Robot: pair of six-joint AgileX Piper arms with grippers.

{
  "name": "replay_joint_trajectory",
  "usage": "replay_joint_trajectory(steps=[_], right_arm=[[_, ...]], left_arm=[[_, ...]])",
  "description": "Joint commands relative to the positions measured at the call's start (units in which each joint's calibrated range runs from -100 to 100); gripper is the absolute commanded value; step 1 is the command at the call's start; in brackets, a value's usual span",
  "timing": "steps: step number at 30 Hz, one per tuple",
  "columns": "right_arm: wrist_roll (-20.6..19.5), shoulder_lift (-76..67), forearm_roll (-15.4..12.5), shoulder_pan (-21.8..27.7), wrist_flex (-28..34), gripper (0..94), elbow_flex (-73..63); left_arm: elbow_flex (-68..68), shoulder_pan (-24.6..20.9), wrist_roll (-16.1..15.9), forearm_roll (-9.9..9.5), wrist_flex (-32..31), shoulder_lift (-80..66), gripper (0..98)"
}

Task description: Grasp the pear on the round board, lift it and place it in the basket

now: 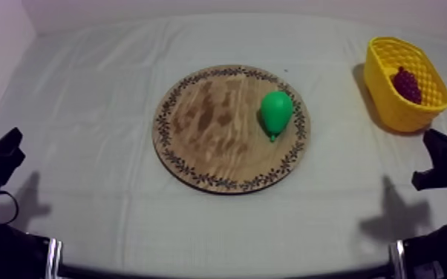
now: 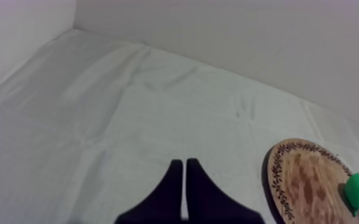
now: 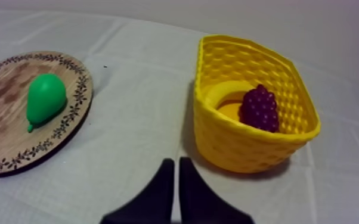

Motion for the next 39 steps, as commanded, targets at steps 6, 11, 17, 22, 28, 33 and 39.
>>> replay_joint_trajectory(steps=[6, 11, 17, 22, 28, 33, 39], right_arm=[[-0.1, 0.0, 0.0, 0.0, 0.0, 0.7, 0.0], [-0.1, 0.0, 0.0, 0.0, 0.0, 0.7, 0.0], [-0.1, 0.0, 0.0, 0.0, 0.0, 0.7, 0.0], [1.0, 0.0, 0.0, 0.0, 0.0, 0.6, 0.0], [-0.4, 0.0, 0.0, -0.5, 0.0, 0.6, 0.0], [0.5, 0.0, 0.2, -1.1, -0.9, 0.6, 0.0], [-2.8, 2.1, 6.9, -6.3, -1.8, 0.6, -3.6]], left_arm=[[0.0, 0.0, 0.0, -0.02, 0.0, 0.0, 0.1], [0.0, 0.0, 0.0, -0.02, 0.0, 0.0, 0.1], [0.0, 0.0, 0.0, -0.02, 0.0, 0.0, 0.1], [0.0, 0.0, 0.0, -0.02, 0.0, 0.0, 0.1], [0.0, 0.0, 0.0, -0.02, 0.0, 0.0, 0.1], [0.0, 0.0, 0.0, -0.02, 0.0, 0.0, 0.1], [0.0, 0.0, 0.0, -0.02, 0.0, 0.0, 0.1]])
